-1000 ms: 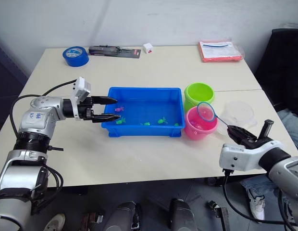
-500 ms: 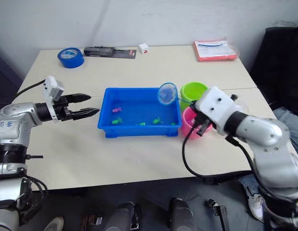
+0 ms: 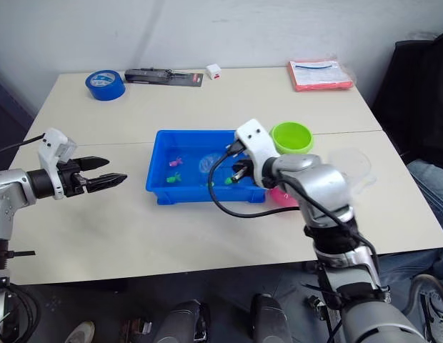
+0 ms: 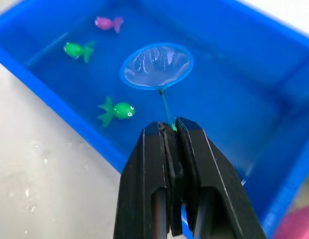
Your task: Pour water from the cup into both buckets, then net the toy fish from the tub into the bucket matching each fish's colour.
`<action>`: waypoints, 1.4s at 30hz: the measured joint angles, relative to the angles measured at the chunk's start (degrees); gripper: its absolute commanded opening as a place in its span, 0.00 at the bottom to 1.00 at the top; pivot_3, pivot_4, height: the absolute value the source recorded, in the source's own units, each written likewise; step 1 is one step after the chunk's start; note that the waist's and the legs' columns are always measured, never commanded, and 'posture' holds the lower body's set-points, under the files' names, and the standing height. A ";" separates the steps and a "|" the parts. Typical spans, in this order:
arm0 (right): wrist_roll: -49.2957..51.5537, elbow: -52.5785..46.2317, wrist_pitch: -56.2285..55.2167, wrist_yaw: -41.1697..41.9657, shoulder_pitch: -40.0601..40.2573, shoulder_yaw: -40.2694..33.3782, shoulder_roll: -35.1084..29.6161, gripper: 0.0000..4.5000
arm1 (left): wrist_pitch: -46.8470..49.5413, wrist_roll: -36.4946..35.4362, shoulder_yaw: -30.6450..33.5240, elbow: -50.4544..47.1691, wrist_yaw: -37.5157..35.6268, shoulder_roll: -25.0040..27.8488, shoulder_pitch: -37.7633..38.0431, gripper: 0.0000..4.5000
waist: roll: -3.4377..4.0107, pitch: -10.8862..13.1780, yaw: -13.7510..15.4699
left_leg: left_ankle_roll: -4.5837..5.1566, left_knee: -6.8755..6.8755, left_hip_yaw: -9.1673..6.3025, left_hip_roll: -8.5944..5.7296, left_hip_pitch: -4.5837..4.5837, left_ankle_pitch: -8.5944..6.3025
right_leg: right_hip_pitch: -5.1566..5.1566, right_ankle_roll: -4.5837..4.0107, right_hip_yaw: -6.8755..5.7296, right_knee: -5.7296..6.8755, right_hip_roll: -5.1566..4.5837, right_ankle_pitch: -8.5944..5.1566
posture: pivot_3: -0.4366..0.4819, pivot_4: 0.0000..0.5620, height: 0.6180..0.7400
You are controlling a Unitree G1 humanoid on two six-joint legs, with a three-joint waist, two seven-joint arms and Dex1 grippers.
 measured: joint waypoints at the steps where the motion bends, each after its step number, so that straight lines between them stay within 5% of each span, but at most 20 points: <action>1: -0.07 1.69 -0.72 -0.40 -0.58 1.20 0.64 0.17 | 0.04 -0.30 0.00 -0.07 0.04 0.00 0.00 1.00 | 0.00 0.00 -0.27 | -0.01 -0.02 0.01 0.01 0.00 0.00 | -0.02 -0.01 0.00 0.01 0.01 0.00 | 0.48 0.27 0.98; 30: -3.60 28.47 -22.35 -3.73 -8.12 8.27 15.00 0.17 | -0.98 -1.42 0.63 -0.18 2.04 0.26 2.39 1.00 | 0.00 0.00 -2.26 | -0.16 -0.07 0.25 0.24 0.00 -0.04 | -0.26 -0.03 0.05 0.19 0.06 -0.02 | 0.48 0.27 0.98; 42: -3.01 26.47 -27.17 -4.51 -7.40 3.90 16.27 0.17 | -1.76 -1.41 0.85 0.18 2.12 0.24 1.51 1.00 | 0.00 0.00 -2.19 | -0.17 -0.07 0.26 0.38 -0.11 -0.05 | -0.42 -0.03 0.09 0.25 0.05 -0.02 | 0.48 0.27 0.98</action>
